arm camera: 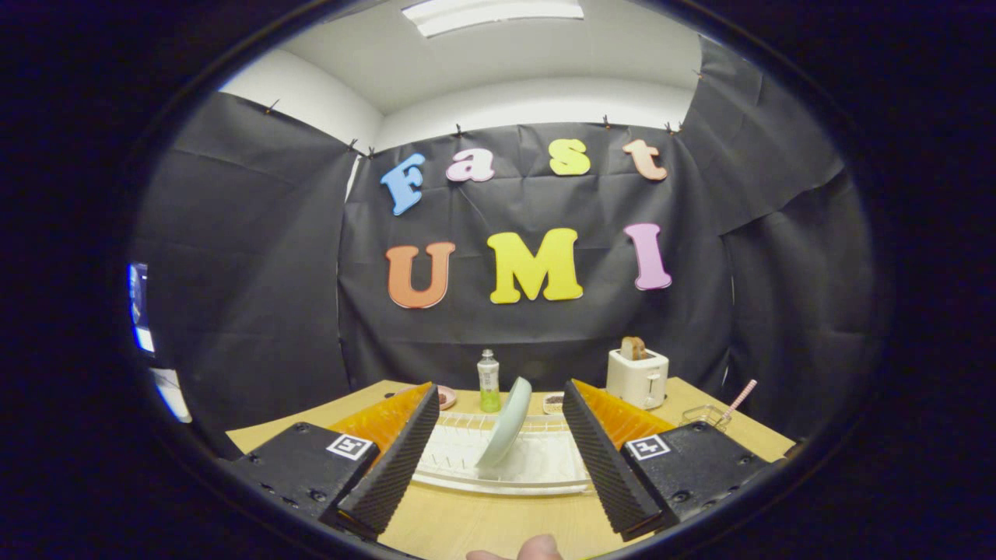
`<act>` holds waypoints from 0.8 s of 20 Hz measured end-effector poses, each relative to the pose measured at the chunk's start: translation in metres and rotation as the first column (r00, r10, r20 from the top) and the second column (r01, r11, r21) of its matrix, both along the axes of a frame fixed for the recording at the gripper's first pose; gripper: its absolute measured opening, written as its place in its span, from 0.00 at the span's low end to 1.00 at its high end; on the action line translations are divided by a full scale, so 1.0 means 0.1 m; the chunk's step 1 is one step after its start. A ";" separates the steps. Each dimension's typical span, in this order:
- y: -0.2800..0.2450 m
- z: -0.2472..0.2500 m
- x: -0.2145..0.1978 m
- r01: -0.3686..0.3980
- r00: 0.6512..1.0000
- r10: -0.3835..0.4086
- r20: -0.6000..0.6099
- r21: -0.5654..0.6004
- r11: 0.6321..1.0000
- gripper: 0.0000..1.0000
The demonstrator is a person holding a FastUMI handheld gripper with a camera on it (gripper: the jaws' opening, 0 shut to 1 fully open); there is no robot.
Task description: Take the plate from the dish rack, then take the spoon from the basket and place it into the plate.
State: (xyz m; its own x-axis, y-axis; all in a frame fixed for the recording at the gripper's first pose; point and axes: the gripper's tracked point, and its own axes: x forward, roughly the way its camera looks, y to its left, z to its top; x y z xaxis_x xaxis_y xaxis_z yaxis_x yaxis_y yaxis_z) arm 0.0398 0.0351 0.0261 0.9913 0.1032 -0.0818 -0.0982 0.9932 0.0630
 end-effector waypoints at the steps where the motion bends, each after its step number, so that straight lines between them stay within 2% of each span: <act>1: -0.02 0.07 0.06 -0.013 1.000 0.013 -0.016 -0.003 1.000 1.00; 4: -0.20 0.26 0.32 -0.003 0.999 0.001 -0.045 -0.053 0.999 1.00; 8: -0.20 0.33 0.66 -0.059 0.987 0.044 -0.155 -0.092 0.994 1.00; 16: -0.23 0.17 1.34 -0.094 0.926 0.038 -0.376 -0.132 0.987 1.00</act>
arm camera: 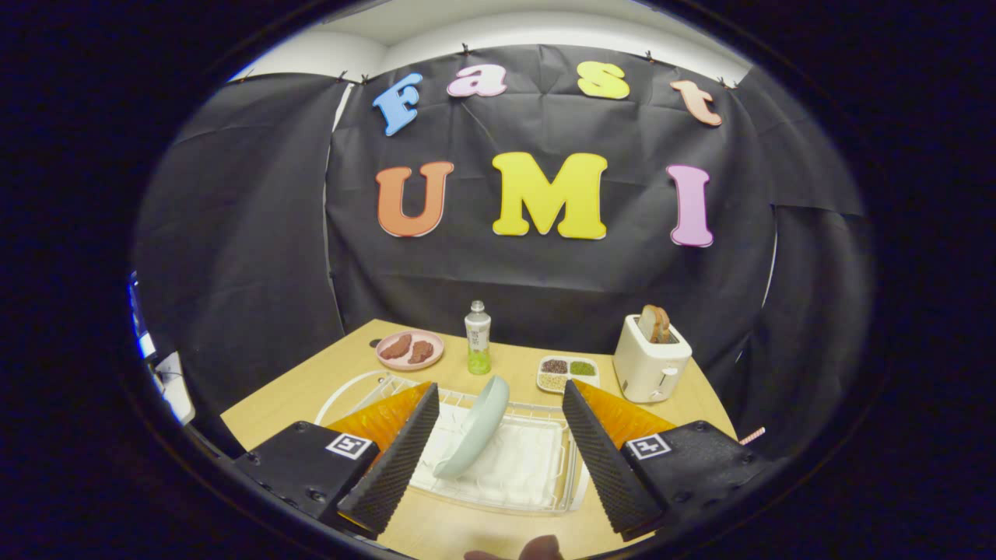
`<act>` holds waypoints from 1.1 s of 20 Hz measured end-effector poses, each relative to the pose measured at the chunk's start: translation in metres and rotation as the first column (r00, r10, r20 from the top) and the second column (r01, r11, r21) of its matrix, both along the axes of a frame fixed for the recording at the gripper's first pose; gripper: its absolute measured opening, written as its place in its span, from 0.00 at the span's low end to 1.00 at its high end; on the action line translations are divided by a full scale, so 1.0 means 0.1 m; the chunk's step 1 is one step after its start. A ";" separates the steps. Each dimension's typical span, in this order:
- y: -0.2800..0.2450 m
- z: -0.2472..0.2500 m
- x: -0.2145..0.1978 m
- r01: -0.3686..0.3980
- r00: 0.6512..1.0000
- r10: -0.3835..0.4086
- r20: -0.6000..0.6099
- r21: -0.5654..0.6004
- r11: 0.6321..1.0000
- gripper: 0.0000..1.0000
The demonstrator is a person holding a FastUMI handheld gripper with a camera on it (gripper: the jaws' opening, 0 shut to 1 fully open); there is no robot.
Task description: Take the plate from the dish rack, then take the spoon from the basket and place it into the plate.
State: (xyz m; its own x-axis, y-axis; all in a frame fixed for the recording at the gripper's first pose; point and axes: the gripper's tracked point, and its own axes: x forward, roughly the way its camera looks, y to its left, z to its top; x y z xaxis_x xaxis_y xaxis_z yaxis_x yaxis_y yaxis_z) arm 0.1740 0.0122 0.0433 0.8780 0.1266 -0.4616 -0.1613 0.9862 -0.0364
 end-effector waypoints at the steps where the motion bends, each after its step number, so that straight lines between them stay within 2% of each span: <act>1: 0.05 -0.05 0.05 -0.006 0.999 0.006 -0.034 0.005 1.000 1.00; 5: 0.23 -0.37 0.23 -0.020 0.983 0.023 -0.185 0.017 1.000 1.00; 12: 0.34 -0.98 0.55 0.046 0.917 -0.026 -0.399 0.041 0.998 1.00; 15: 0.40 -1.15 0.62 0.061 0.885 -0.037 -0.463 0.037 0.997 1.00; 18: 0.40 -1.28 0.69 0.078 0.870 -0.063 -0.488 0.010 0.997 0.97; 19: 0.42 -1.30 0.71 0.084 0.866 -0.067 -0.496 0.012 0.996 0.96; 20: 0.44 -1.34 0.71 0.096 0.856 -0.074 -0.511 0.018 0.995 0.90; 22: 0.48 -1.44 0.68 0.135 0.823 -0.092 -0.561 0.037 0.990 0.81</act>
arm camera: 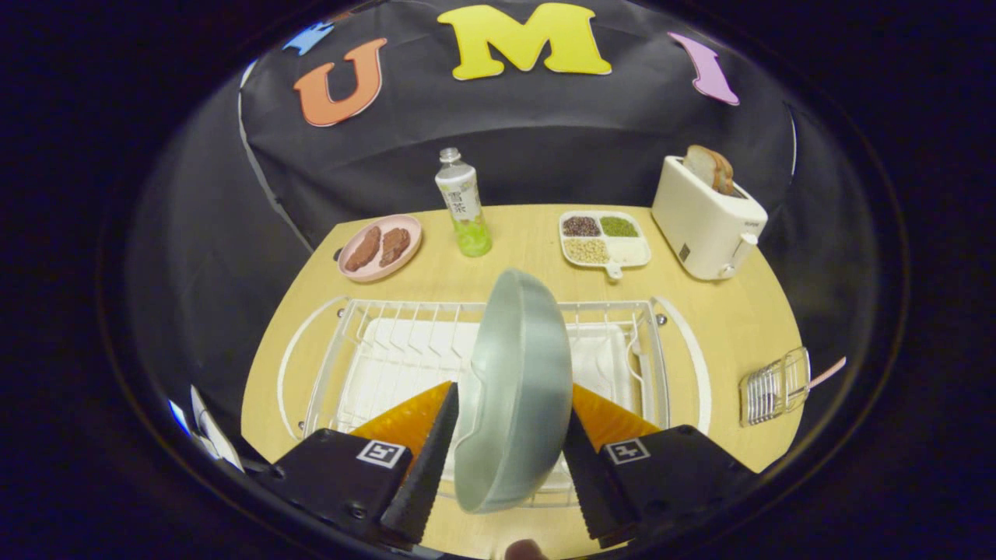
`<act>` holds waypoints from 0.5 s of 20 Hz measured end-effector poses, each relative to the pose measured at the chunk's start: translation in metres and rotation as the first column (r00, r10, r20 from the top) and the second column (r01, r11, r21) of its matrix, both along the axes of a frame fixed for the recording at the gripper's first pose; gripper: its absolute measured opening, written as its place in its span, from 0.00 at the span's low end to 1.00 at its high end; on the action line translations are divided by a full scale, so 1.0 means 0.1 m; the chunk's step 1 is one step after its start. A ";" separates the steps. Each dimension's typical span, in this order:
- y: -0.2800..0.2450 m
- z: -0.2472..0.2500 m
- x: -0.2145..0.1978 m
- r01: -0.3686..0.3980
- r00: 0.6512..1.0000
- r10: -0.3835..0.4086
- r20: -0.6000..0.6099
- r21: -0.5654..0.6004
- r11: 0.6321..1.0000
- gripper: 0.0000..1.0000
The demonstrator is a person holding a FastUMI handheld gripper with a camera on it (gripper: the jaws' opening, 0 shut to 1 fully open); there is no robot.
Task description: Take the plate from the dish rack, then take the spoon from the basket and place it into the plate.
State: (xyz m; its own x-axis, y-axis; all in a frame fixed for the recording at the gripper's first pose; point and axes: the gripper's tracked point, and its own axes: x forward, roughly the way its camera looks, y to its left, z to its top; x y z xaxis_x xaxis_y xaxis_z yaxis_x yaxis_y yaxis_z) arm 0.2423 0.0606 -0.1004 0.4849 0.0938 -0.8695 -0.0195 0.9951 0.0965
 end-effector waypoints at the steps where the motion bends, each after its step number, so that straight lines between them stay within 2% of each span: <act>1: 0.01 -0.04 -0.01 0.016 1.000 -0.016 -0.024 0.001 1.000 0.77; 3: 0.02 -0.08 0.00 0.038 0.998 -0.038 -0.052 -0.013 0.999 0.72; 5: 0.06 -0.12 0.01 0.055 0.996 -0.056 -0.063 -0.026 0.998 0.59; 7: 0.04 -0.18 -0.03 0.112 0.988 -0.118 -0.100 -0.064 0.992 0.47; 10: 0.04 -0.17 -0.02 0.166 0.980 -0.176 -0.095 -0.111 0.980 0.41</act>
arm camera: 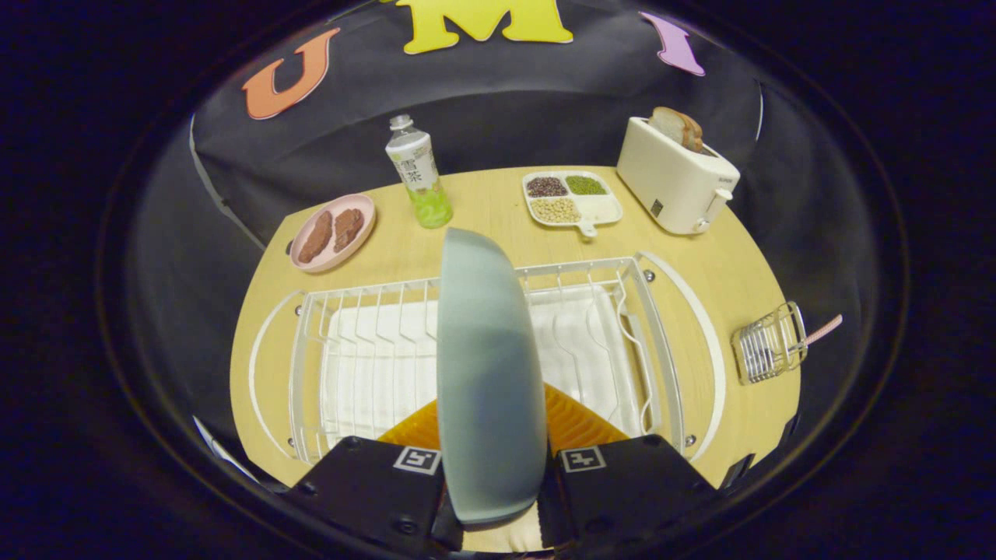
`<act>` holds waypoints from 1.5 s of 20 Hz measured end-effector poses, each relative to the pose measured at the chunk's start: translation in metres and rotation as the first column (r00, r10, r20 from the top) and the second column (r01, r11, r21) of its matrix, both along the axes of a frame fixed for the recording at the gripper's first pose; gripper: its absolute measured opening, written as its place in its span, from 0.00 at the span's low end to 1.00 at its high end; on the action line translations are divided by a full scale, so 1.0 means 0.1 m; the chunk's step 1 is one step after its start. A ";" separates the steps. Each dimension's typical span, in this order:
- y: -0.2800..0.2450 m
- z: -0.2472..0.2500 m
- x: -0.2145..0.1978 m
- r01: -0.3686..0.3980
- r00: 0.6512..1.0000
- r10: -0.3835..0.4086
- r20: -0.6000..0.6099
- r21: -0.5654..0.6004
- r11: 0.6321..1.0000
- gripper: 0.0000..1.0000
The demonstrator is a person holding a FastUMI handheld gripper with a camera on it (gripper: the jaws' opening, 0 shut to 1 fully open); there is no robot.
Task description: Take the plate from the dish rack, then take the spoon from the basket and place it into the plate.
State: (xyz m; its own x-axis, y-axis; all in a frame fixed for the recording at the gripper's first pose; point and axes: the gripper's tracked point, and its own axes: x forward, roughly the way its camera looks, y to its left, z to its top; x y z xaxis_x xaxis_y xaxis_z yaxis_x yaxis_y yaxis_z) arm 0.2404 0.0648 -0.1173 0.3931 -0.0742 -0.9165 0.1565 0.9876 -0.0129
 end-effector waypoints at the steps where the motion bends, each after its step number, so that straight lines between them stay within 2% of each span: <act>1: -0.01 0.03 0.00 0.019 1.000 -0.019 0.008 -0.021 1.000 0.40; 8: -0.14 0.43 0.09 0.069 0.995 -0.056 0.077 -0.172 0.983 0.38; 10: -0.09 0.53 0.03 0.065 0.993 -0.053 0.103 -0.119 0.991 0.36; 13: -0.02 0.75 -0.20 0.011 0.988 -0.002 0.151 -0.059 0.998 0.36; 16: 0.04 0.89 -0.60 -0.075 0.979 0.075 0.189 -0.008 0.997 0.36; 21: -0.12 0.88 -1.34 -0.159 0.960 0.144 0.241 0.043 0.986 0.36; 23: -0.18 0.75 -1.60 -0.175 0.959 0.146 0.242 0.100 0.979 0.36; 26: -0.22 0.49 -1.94 -0.155 0.972 0.105 0.208 0.241 0.958 0.36; 30: -0.39 0.06 -2.19 -0.080 0.986 0.028 0.164 0.317 0.945 0.36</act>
